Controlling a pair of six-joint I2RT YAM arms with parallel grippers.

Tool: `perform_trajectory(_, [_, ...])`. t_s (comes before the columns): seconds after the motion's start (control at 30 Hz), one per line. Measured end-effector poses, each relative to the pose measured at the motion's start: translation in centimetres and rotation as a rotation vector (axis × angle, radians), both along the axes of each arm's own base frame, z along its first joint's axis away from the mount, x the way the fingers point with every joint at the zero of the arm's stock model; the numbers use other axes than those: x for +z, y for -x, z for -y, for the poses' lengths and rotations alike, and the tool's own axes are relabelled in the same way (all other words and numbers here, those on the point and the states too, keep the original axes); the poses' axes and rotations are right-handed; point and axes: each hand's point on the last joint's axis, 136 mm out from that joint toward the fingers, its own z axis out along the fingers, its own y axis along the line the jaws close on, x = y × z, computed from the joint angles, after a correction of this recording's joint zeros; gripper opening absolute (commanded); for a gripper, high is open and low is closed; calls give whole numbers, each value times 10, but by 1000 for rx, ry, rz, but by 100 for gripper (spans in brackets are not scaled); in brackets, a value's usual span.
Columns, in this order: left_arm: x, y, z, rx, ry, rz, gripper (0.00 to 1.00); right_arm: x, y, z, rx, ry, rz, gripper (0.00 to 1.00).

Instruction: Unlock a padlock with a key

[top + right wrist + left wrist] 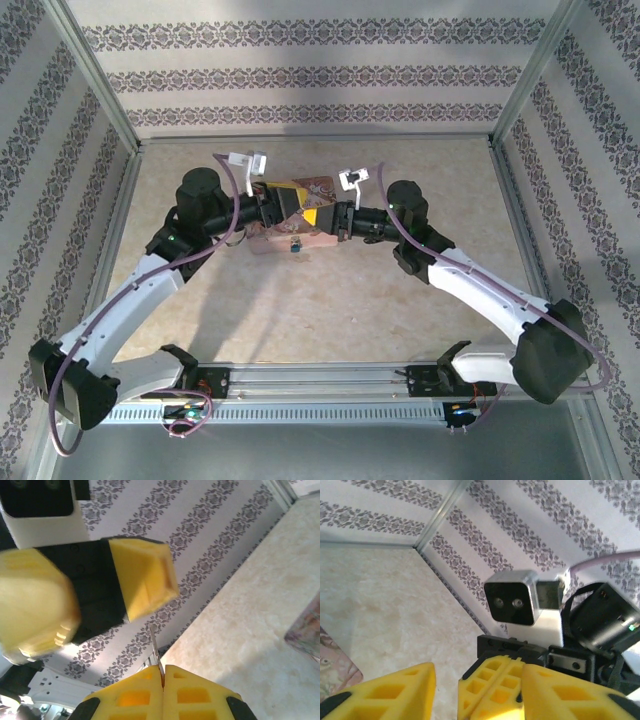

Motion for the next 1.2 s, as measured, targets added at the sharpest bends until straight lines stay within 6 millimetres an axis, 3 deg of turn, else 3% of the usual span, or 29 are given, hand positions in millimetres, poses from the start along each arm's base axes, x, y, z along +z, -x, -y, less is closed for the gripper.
perform_trajectory(0.13, [4,-1,-13,60,-17,21,59,-15,-5,20,-74,63,-14,0])
perform_trajectory(0.23, [-5,-4,-18,95,-61,10,59,-25,-11,39,-148,123,-19,0])
perform_trajectory(0.47, [-73,-30,-15,119,-229,-119,59,-52,-21,89,-346,301,-41,0])
perform_trajectory(0.63, [-129,-55,1,98,-388,-231,60,-81,-28,131,-495,408,-117,0])
perform_trajectory(0.83, [-162,-86,32,76,-534,-283,60,-110,-24,170,-617,520,-213,0])
perform_trajectory(1.2, [-213,-150,56,106,-721,-337,61,-123,-9,196,-682,602,-265,0])
